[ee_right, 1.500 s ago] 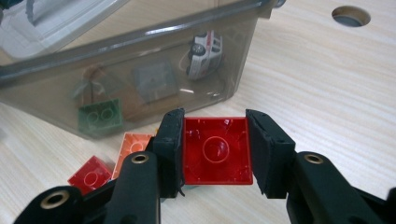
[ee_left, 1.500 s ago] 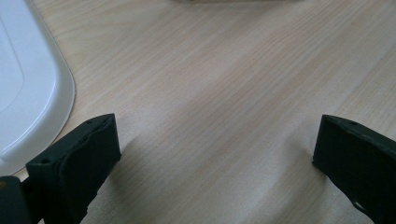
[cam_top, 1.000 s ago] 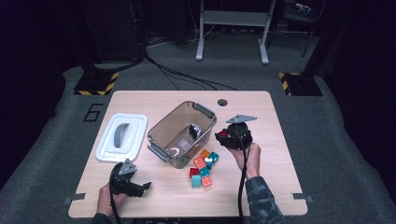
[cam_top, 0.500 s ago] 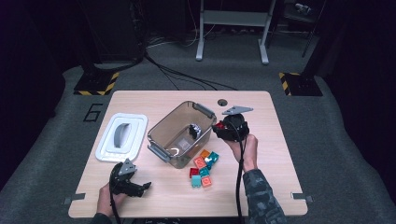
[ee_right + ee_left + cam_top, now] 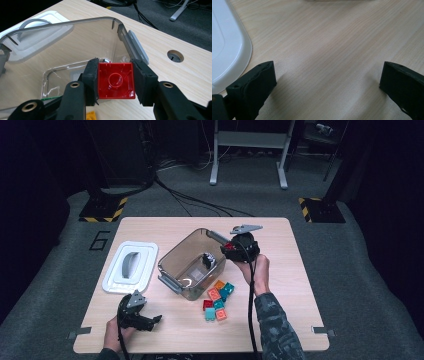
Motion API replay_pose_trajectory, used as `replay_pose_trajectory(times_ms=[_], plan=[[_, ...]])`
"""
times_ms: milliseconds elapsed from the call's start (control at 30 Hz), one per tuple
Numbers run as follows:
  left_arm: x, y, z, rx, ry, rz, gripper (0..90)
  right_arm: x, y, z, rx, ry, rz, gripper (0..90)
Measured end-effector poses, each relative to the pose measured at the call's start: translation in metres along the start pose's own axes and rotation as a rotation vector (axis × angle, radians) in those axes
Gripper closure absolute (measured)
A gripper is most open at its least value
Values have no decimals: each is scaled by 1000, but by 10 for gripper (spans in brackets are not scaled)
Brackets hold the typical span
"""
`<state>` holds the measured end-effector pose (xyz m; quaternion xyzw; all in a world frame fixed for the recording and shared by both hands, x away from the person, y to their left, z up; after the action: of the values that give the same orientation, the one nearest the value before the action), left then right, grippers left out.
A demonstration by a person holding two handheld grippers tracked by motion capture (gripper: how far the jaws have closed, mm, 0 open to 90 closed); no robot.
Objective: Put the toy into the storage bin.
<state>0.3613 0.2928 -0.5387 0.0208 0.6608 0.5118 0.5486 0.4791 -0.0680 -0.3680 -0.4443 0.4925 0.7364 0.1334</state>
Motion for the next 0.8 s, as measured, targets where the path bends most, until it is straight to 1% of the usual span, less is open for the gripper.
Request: replay_pose_trajectory(times_ms=[33, 100, 200, 233, 267, 300, 333, 367, 400, 433, 500, 633, 800], plan=[[0, 0, 0, 0, 0, 0, 4, -2, -2, 1, 3, 9, -6, 589], [0, 0, 0, 0, 0, 0, 4, -4, -5, 2, -1, 11, 3, 589], [0, 0, 0, 0, 0, 0, 4, -8, -10, 4, -5, 27, 4, 589], [0, 0, 0, 0, 0, 0, 4, -9, -12, 5, -7, 26, 11, 589], [0, 0, 0, 0, 0, 0, 4, -10, -14, 6, -7, 13, 12, 589], [0, 0, 0, 0, 0, -1, 4, -10, -15, 6, -7, 20, 21, 589], [0, 0, 0, 0, 0, 0, 4, -11, -17, 7, -6, 11, 21, 589], [0, 0, 0, 0, 0, 0, 4, -11, -20, 6, -11, 35, 25, 589], [0, 0, 0, 0, 0, 0, 4, -11, -20, 6, -11, 35, 25, 589], [0, 0, 0, 0, 0, 0, 4, -11, -26, 8, -14, 20, 41, 588], [0, 0, 0, 0, 0, 0, 4, -11, -29, 10, -14, 16, 55, 589], [0, 0, 0, 0, 0, 0, 4, -10, -39, 12, -21, 33, 81, 588], [0, 0, 0, 0, -1, 0, 4, -7, -50, 17, -16, 57, 123, 588]])
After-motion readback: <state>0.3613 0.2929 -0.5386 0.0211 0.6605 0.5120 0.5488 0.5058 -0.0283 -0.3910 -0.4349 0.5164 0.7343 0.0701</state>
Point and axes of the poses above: each handheld gripper's, and its own axes: y roughly backward along the jaws, x roughly out of its underside, z roughly to its left, the point moved 1 cm from there along -y, roughly forward along the jaws, and after that the axes turned 9 degrees about -y, right-handed, at the moved point
